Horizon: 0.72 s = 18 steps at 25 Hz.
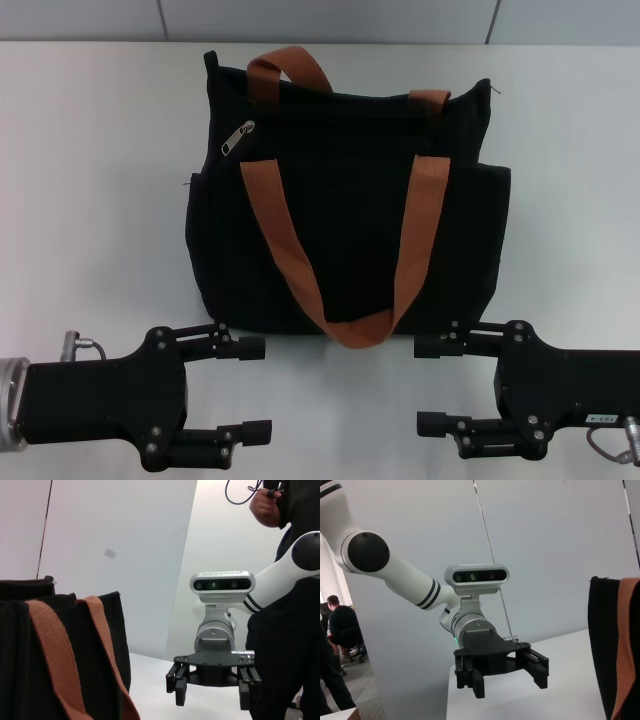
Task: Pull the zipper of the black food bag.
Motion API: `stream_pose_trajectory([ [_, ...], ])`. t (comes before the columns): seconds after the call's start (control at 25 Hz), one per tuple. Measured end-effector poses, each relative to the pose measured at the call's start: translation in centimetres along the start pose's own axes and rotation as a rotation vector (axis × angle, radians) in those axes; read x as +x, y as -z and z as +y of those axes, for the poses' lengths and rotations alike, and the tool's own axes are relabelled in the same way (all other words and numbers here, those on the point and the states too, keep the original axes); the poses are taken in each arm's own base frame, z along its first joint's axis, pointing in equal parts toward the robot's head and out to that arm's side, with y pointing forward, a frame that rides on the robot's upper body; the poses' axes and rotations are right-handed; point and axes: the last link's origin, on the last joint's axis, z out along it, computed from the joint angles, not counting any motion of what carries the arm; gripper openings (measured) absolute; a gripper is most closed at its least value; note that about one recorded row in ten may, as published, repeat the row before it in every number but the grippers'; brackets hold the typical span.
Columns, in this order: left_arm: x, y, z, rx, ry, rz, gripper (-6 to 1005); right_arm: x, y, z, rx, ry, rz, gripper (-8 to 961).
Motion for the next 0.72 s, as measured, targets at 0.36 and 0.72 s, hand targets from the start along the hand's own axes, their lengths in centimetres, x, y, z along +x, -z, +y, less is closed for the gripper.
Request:
stream_pose_trajectory([
  [0.36, 0.01, 0.0, -0.01, 0.0, 0.0, 0.0, 769, -0.16, -0.09, -0.09, -0.004, 0.002, -0.003, 722],
  [0.72, 0.2, 0.05, 0.09, -0.005, -0.002, 0.014, 769, -0.2, -0.16, -0.11, -0.007, 0.001, -0.004, 722],
])
